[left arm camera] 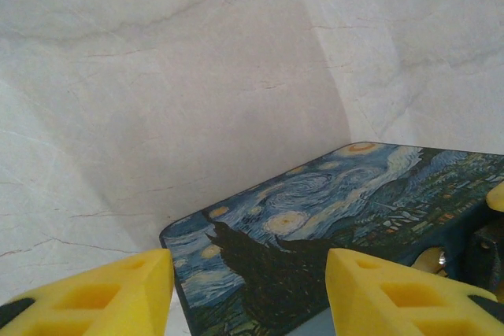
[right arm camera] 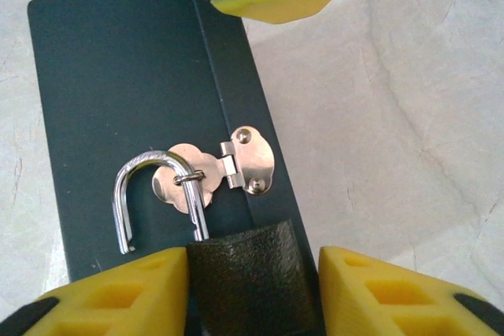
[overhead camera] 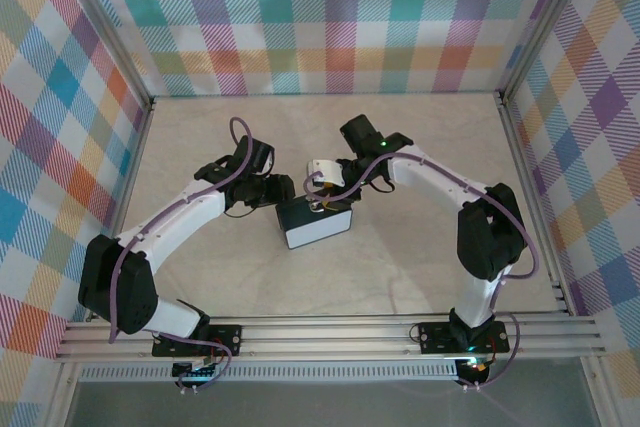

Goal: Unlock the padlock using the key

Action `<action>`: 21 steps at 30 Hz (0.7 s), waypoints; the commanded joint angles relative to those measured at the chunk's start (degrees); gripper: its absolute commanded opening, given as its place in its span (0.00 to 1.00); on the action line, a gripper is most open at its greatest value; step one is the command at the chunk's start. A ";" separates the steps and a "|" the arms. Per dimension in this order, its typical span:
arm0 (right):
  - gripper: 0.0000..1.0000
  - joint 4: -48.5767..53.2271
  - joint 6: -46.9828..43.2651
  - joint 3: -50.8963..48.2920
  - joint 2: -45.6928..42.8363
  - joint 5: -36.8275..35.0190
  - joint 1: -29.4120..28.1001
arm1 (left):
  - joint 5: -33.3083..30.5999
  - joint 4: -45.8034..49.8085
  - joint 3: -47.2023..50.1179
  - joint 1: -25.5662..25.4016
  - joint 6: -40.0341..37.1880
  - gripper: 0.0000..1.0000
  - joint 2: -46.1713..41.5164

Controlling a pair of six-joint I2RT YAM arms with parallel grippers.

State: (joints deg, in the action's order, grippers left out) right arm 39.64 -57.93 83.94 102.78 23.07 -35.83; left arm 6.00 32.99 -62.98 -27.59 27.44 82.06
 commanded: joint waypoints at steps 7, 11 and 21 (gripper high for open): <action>0.34 1.14 1.19 0.88 -0.65 -5.08 -0.39 | 0.94 0.49 0.58 -0.43 0.71 0.54 0.45; 0.31 2.94 3.32 3.53 0.92 -7.93 -0.10 | 1.12 0.24 0.49 -0.71 0.38 0.54 1.77; 0.30 5.13 7.71 7.68 1.86 -13.72 0.74 | 1.44 -1.02 -1.09 -0.70 0.12 0.54 7.10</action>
State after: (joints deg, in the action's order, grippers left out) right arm 42.81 -52.84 89.12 103.81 12.27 -35.59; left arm 7.03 29.50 -64.71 -27.70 27.66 86.46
